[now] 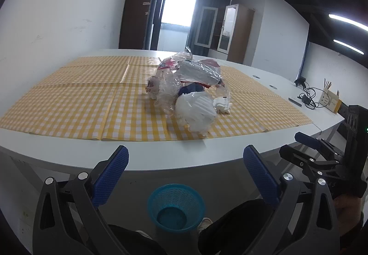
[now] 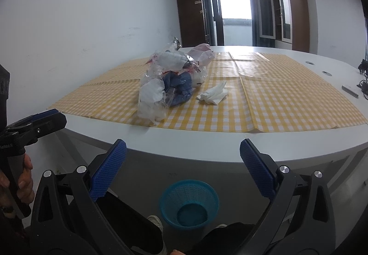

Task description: Collect trash

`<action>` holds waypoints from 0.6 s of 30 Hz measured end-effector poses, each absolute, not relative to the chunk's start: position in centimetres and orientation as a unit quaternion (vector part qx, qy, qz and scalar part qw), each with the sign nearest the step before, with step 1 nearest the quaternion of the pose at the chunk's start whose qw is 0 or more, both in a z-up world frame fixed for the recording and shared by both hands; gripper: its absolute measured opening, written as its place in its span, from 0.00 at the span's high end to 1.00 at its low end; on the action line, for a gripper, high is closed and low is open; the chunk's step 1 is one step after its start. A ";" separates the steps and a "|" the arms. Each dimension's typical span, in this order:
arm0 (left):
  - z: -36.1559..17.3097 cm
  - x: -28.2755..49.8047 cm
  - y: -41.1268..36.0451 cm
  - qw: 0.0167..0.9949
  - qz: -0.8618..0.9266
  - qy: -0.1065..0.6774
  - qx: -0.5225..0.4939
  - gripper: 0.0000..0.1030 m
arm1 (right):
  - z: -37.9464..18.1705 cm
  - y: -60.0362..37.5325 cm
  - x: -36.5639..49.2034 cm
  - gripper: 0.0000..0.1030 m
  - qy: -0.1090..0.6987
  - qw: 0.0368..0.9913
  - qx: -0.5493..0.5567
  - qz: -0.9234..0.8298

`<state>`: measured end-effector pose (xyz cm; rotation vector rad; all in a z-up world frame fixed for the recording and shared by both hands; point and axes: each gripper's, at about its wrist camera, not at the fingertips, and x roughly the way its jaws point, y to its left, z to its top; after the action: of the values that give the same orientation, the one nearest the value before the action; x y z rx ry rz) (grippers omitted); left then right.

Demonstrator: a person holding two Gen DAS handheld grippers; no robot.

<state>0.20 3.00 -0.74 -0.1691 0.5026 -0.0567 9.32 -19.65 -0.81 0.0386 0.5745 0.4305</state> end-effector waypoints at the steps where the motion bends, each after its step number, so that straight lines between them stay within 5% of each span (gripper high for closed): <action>1: -0.8 0.2 3.0 0.964 -0.028 0.249 -0.085 0.06 | -0.8 -19.6 9.3 0.08 0.281 0.936 0.018 0.212; 18: -1.2 0.5 3.1 0.960 -0.032 0.257 -0.105 0.06 | -0.8 -19.9 9.3 0.08 0.285 0.934 0.024 0.215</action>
<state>0.49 3.06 -1.23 -0.2122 0.5219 -0.0658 9.35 -19.88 -0.79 0.0496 0.5821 0.4398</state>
